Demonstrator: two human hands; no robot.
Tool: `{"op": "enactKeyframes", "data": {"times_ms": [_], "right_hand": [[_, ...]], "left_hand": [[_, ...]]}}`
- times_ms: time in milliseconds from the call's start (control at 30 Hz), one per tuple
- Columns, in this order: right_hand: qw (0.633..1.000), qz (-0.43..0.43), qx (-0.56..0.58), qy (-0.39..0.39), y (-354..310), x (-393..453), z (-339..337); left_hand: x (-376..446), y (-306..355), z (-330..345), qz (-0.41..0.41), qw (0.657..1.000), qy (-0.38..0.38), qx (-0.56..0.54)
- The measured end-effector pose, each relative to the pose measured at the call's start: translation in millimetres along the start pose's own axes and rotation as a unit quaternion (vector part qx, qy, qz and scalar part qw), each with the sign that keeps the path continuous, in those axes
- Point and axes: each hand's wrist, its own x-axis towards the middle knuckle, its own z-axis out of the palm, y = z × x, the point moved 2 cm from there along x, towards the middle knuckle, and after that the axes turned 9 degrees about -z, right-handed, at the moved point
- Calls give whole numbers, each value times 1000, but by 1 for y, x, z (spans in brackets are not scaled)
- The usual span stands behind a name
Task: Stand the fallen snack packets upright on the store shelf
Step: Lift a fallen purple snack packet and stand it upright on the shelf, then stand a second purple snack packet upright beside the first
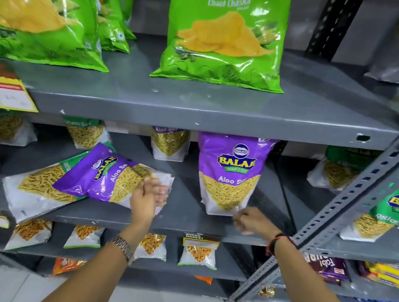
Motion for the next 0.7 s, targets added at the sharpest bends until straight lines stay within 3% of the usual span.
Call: {"op": "enactKeyframes", "data": {"times_ms": [67, 167, 300, 433, 600, 700], "right_hand": [[994, -68, -20, -78, -30, -10, 26], [972, -223, -65, -25, -87, 5, 61], [952, -287, -107, 32, -156, 43, 103], [955, -251, -160, 22, -206, 92, 145], [960, -123, -250, -3, -223, 142, 179], [968, -58, -242, 23, -220, 156, 179]], "left_hand": [[3, -9, -33, 1, 1000, 29, 13], [8, -17, -78, -8, 997, 76, 7], [22, -23, -118, -149, 986, 60, 42], [43, -24, -137, -238, 950, -51, 195], [64, -11, -148, -278, 938, -161, 130], [72, -9, -154, -291, 928, -213, 97]]}}
